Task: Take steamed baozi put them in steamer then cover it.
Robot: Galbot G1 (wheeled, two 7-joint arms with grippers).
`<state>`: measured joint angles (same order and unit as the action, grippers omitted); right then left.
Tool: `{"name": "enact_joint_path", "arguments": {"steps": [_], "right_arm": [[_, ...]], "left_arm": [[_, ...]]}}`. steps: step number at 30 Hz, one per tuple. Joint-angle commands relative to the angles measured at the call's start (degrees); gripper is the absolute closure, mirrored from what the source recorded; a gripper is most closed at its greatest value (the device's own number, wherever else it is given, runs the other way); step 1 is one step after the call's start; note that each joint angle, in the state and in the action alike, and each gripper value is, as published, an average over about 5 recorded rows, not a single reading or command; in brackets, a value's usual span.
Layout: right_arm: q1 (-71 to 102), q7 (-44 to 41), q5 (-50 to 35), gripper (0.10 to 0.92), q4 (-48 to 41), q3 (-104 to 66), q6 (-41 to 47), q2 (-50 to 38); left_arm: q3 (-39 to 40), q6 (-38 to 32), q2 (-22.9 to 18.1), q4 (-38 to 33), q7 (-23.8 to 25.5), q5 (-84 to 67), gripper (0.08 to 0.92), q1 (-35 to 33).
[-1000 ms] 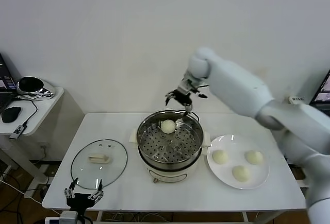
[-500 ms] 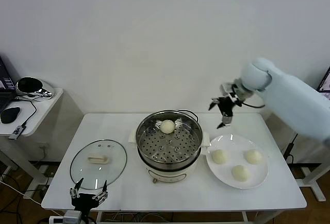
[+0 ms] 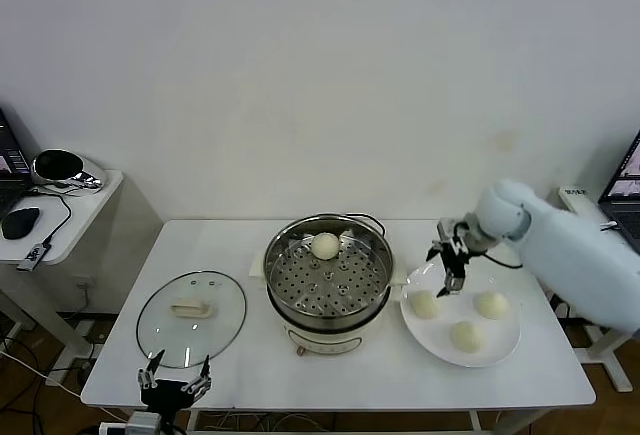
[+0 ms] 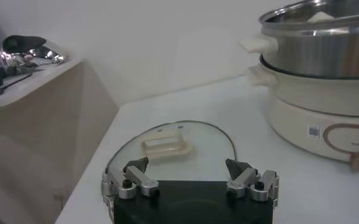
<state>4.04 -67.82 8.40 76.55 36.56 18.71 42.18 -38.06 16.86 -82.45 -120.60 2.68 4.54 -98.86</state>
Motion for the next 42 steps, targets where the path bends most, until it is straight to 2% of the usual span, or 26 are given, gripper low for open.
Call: {"name": "enact_joint_path", "arguments": {"steps": [1, 11, 29, 42], "right_arm": [[5.51, 3.87, 1.61, 0.203, -0.23, -0.66, 2.51, 0.76], [5.50, 6.11, 2.75, 0.203, -3.24, -0.42, 2.85, 3.68], [5.36, 6.31, 4.88, 0.203, -7.11, -0.58, -1.33, 5.25], [4.50, 5.97, 3.57, 0.203, -10.33, -0.12, -1.29, 6.20]], "left_arm": [[0.18, 0.00, 0.01, 0.08, 0.00, 0.07, 0.177, -0.01], [0.44, -0.06, 1.52, 1.09, -0.01, 0.11, 0.177, 0.41], [0.81, -0.26, 1.47, 2.60, -0.34, 0.37, 0.177, 0.90], [0.70, -0.11, 1.43, 3.58, -0.04, 0.30, 0.177, 1.56]]}}
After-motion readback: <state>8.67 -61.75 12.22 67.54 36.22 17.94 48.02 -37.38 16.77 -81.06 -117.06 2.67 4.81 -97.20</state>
